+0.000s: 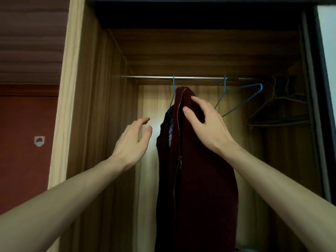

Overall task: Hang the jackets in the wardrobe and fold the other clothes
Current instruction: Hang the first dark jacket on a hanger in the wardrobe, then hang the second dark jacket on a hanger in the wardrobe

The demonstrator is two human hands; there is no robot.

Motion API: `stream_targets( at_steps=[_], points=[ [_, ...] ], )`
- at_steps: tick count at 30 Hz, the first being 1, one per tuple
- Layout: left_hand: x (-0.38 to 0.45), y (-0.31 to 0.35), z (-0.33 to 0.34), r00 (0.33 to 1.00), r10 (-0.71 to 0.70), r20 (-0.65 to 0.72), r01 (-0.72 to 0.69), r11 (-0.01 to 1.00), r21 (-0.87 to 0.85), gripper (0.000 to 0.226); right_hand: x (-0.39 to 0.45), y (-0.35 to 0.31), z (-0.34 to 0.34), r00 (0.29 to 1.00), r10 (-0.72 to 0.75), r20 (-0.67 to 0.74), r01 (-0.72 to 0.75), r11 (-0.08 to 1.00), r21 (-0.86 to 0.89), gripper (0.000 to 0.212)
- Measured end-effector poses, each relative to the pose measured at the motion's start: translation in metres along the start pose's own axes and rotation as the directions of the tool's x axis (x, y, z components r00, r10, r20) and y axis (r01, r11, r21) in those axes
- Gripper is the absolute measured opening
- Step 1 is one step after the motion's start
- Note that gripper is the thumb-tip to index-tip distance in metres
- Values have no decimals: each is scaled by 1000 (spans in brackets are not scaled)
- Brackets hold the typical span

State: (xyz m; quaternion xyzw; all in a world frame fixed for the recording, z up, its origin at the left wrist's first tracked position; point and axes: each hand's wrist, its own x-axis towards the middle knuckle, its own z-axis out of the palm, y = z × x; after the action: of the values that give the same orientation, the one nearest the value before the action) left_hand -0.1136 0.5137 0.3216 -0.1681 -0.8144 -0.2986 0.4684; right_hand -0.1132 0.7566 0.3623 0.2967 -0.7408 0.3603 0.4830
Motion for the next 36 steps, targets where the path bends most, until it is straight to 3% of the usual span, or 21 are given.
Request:
stream_targets(
  at_steps=[4,9,14,23,36],
  points=[
    [-47,7,-13,1000,-20,-2,20,999,48,51,-44,6,10,999,-35,24,35,999,-14,67],
    [-106,6,-34,998,-55,-40,54,998,-24,53,-98,-4,18,996,-57,69,60,997,-47,71],
    [-164,1,-57,997,-9,-77,11,999,30,50,-152,-16,29,990,-116,84,124,988,-93,70],
    [-256,-19,-122,997,80,-12,-71,937,341,56,-232,-69,71,978,-105,181,123,988,-92,75],
    [-407,-59,-263,988,-141,-59,144,737,661,58,-319,-230,168,923,-194,333,178,981,78,76]
  ],
)
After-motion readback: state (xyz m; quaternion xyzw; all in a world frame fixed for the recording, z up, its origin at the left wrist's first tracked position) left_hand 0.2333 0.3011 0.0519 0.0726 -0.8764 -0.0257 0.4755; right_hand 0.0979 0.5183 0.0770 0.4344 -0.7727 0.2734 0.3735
